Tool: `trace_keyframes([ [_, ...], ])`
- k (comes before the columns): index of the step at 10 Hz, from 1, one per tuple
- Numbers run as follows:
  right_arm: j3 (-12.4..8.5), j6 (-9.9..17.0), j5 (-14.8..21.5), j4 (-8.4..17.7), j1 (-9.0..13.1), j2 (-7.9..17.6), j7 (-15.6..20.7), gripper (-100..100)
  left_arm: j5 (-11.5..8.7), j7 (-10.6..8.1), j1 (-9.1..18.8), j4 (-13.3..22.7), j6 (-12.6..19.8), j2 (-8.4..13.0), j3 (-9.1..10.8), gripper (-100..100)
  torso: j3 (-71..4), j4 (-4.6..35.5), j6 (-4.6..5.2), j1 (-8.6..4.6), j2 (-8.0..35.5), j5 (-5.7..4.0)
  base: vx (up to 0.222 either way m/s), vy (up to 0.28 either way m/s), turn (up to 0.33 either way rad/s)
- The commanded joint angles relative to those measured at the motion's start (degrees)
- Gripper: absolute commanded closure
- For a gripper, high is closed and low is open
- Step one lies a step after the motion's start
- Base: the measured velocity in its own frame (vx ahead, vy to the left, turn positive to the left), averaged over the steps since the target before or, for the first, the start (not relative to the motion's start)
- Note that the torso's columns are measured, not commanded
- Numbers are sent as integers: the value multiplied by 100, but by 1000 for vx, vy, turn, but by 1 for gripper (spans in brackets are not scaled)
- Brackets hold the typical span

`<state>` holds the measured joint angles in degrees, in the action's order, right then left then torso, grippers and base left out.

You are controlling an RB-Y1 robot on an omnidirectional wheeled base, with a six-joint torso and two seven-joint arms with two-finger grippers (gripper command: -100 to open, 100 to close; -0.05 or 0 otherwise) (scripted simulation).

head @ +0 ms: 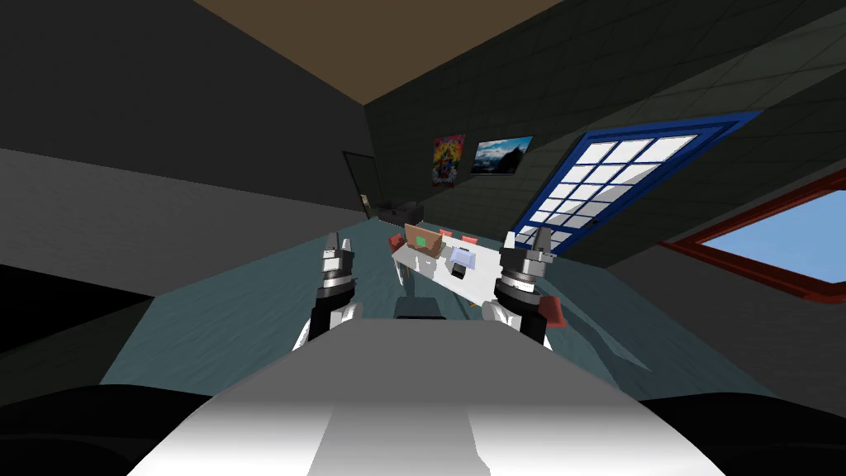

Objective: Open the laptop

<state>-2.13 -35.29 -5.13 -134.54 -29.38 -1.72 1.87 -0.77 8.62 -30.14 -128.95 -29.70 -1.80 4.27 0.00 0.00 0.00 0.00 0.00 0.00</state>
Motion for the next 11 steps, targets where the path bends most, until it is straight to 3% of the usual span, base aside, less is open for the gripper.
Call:
trace_keyframes([
  [1, 0, 0, 0, 0, 0, 0, 0, 0, 0, 0, 0, 0, 0, 0, 0, 0, -467, 235, 0, 0, 232, 0, 0, 0, 0],
  [9, 0, 0, 0, -2, 0, 0, 0, 0, 0, 0, 0, -2, -1, 0, 0, 0, -7073, 3537, 0, 0, 3539, 0, 0, 0, 0],
  [10, 0, -1, 0, -2, 0, 0, 0, 0, 8, -14, 20, -1, 60, 256, 2, -100, -7919, 3960, 0, 0, 3962, 0, 11, 6, -48],
  [11, 0, 0, 0, 0, 0, 0, 0, 0, 15, -28, 39, 0, 121, 430, 5, -100, -8314, 4149, 1, 4, 4153, 1, 17, 17, -69],
])
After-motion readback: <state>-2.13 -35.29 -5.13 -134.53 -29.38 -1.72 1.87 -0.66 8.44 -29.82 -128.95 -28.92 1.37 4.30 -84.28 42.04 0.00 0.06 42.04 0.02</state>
